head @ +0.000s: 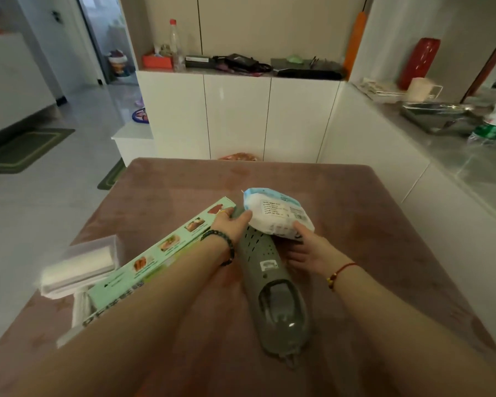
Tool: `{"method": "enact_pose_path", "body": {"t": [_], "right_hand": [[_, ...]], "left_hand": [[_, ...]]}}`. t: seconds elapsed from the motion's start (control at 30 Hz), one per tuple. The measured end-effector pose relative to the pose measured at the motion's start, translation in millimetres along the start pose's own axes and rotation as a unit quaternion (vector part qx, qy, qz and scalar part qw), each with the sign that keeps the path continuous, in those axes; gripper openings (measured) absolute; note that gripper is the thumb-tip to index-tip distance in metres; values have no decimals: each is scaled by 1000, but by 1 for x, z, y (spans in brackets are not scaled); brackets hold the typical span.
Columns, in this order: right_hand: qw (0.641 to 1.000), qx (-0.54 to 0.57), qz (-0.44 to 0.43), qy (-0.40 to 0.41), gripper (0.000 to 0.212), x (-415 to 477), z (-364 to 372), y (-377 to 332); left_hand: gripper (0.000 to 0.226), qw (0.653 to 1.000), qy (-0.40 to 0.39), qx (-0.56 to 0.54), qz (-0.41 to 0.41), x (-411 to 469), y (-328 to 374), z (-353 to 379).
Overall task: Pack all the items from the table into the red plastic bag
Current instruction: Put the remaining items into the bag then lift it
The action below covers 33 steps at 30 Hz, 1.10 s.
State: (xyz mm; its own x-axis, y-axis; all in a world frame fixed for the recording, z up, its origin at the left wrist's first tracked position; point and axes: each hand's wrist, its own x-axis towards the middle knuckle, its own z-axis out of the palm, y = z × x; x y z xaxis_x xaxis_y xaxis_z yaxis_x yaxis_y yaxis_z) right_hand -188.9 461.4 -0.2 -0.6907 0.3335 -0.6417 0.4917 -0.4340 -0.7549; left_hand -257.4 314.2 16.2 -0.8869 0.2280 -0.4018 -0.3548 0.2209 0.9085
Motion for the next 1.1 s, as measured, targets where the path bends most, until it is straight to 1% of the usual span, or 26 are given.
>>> {"method": "enact_pose_path", "body": {"t": [0.1,0.2,0.27,0.3,0.37,0.43,0.47,0.53,0.57,0.63,0.67,0.7,0.73,0.77,0.8,0.83,0.87,0.9,0.97,1.0,1.03,1.07,1.1], "right_hand": [[997,67,24,-2,57,23,3,2],[990,137,31,-10,56,29,4,-1],[979,200,41,-26,56,30,4,-5],[969,238,48,-44,55,28,4,-7],[946,296,49,-121,54,15,5,-10],[925,327,31,-191,50,-7,4,-15],[921,324,10,-214,50,-23,2,-19],[942,248,-68,-215,50,-63,-3,-29],[950,202,-111,-211,52,-83,-7,-32],[948,152,-149,-237,57,-123,-14,-34],[945,134,-149,-259,55,-145,-15,-33],[945,112,-153,-267,54,-164,-17,-30],[944,92,-155,-275,52,-186,-16,-26],[944,65,-167,-278,49,-208,-13,-21],[942,30,-183,-280,40,-230,-7,-15],[939,-8,-207,-275,29,-249,-2,-8],[939,-43,-221,-262,23,-267,5,0],[936,-74,-230,-257,24,-283,12,7],[928,-140,-246,-244,34,-307,28,22],[923,-161,-253,-242,30,-319,39,29],[922,-174,-255,-235,21,-329,49,37],[923,-181,-248,-232,17,-339,59,43],[924,-187,-238,-234,20,-344,69,51]], "left_hand": [[60,999,37,36,0,21,-1,18],[35,994,83,71,19,22,0,30],[14,989,85,108,63,12,2,36],[8,983,76,135,98,3,4,38],[16,970,43,159,181,-21,7,43],[23,959,-13,144,245,-51,8,42],[25,953,-41,129,271,-66,9,38],[25,940,-110,121,299,-99,13,23],[23,932,-156,139,297,-115,17,12],[29,911,-269,193,246,-144,22,-11],[34,907,-307,187,220,-157,21,-22],[35,913,-322,149,203,-170,21,-34],[31,929,-320,82,169,-186,21,-46],[22,943,-311,7,120,-204,23,-58],[26,945,-313,-59,70,-219,25,-69],[43,943,-314,-105,33,-235,27,-79],[57,941,-317,-112,21,-250,27,-90],[63,943,-318,-100,22,-266,27,-99],[59,948,-312,-35,54,-293,22,-114],[56,954,-293,-8,63,-302,17,-121],[56,961,-268,3,63,-310,13,-130],[58,968,-244,9,60,-316,8,-140],[59,973,-224,11,56,-322,4,-150]]}}
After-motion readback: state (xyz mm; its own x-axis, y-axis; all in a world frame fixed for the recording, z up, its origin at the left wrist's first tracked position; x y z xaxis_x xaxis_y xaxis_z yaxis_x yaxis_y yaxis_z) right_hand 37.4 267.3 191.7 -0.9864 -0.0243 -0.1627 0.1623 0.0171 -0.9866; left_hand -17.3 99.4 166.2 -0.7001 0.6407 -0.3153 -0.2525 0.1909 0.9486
